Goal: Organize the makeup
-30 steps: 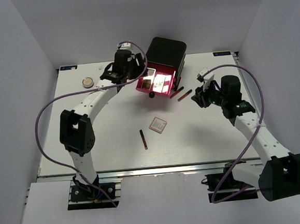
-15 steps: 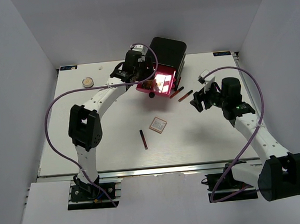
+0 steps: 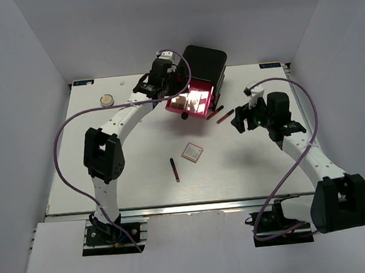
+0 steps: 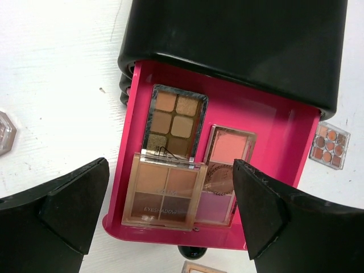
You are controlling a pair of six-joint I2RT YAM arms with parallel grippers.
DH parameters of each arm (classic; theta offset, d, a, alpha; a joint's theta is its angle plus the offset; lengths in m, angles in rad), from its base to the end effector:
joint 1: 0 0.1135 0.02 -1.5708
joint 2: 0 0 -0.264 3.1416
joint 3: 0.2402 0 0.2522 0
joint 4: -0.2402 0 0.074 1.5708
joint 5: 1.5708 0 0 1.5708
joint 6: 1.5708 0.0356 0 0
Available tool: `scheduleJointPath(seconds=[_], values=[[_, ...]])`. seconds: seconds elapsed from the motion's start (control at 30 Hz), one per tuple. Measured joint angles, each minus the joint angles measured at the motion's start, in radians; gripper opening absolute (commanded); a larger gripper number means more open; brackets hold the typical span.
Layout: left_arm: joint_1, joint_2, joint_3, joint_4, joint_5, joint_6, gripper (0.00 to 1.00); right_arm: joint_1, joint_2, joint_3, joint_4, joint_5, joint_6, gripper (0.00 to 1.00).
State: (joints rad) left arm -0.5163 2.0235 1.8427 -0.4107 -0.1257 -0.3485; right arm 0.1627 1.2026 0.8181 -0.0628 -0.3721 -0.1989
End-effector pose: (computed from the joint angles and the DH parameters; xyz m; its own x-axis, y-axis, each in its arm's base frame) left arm 0.4179 -0.2321 0.3049 -0.5921 -0.0534 -0.8041 0.2097 0.9532 -0.2178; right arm 0.2655 0.0567 0.2772 -0.3247 -0.2398 -0.9149 -0.5493 0.8353 -0.0240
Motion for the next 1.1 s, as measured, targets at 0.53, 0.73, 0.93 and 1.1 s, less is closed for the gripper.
scheduleJointPath(seconds=[0.53, 0.73, 0.93, 1.1], values=[[0.013, -0.521, -0.548, 0.085, -0.122, -0.133, 0.98, -0.027, 0.55, 0.435, -0.131, 0.407, 0.323, 0.83], [0.024, -0.767, -0.813, 0.073, -0.171, -0.225, 0.98, -0.071, 0.63, 0.486, -0.193, 0.476, 0.381, 0.89], [0.026, -0.901, -0.996, 0.047, -0.203, -0.341, 0.98, -0.084, 0.7, 0.552, -0.254, 0.554, 0.482, 0.89], [0.026, -0.939, -1.046, 0.026, -0.221, -0.409, 0.98, -0.081, 0.785, 0.603, -0.281, 0.583, 0.525, 0.89]])
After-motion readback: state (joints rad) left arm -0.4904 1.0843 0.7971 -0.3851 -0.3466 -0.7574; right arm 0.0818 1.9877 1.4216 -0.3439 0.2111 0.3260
